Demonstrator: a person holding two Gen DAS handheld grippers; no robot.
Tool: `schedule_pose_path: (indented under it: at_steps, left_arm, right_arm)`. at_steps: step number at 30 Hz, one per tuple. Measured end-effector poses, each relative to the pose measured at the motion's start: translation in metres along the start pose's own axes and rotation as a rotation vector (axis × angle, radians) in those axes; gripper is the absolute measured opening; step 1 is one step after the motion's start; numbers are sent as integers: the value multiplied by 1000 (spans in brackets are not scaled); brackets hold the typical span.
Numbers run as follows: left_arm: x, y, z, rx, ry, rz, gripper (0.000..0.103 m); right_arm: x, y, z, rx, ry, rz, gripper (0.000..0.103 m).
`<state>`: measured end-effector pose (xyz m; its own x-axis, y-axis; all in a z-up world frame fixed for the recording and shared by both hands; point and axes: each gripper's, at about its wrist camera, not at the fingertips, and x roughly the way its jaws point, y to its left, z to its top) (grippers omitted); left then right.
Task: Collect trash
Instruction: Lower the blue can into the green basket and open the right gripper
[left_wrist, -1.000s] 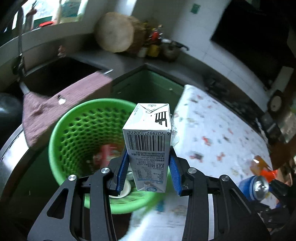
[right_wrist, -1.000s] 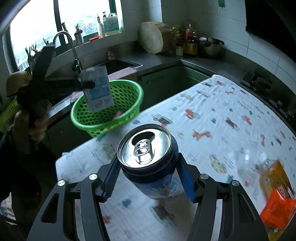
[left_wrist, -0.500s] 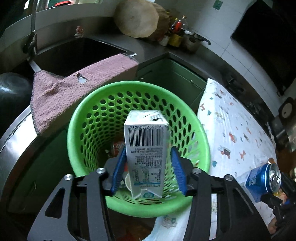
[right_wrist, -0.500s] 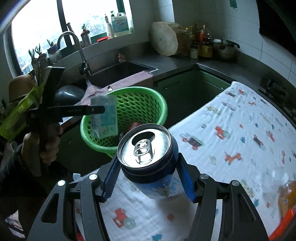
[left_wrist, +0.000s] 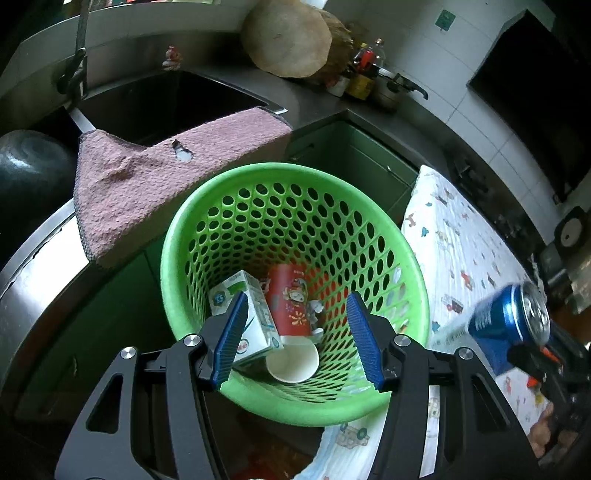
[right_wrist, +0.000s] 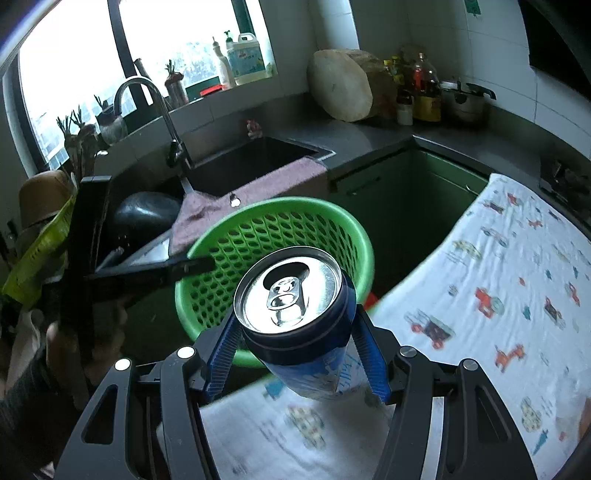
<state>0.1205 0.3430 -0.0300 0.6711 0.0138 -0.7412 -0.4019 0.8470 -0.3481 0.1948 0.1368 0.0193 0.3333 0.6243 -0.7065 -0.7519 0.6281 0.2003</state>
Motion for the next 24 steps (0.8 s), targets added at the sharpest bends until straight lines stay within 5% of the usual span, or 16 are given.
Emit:
schedule_pose_path:
  at_steps: [20, 24]
  left_arm:
    - [-18, 8, -2, -20, -27, -11, 58]
    - [-18, 8, -3, -20, -24, -12, 58]
  right_arm:
    - [51, 16, 24, 53, -18, 45, 59]
    - [51, 17, 25, 56, -23, 55, 70]
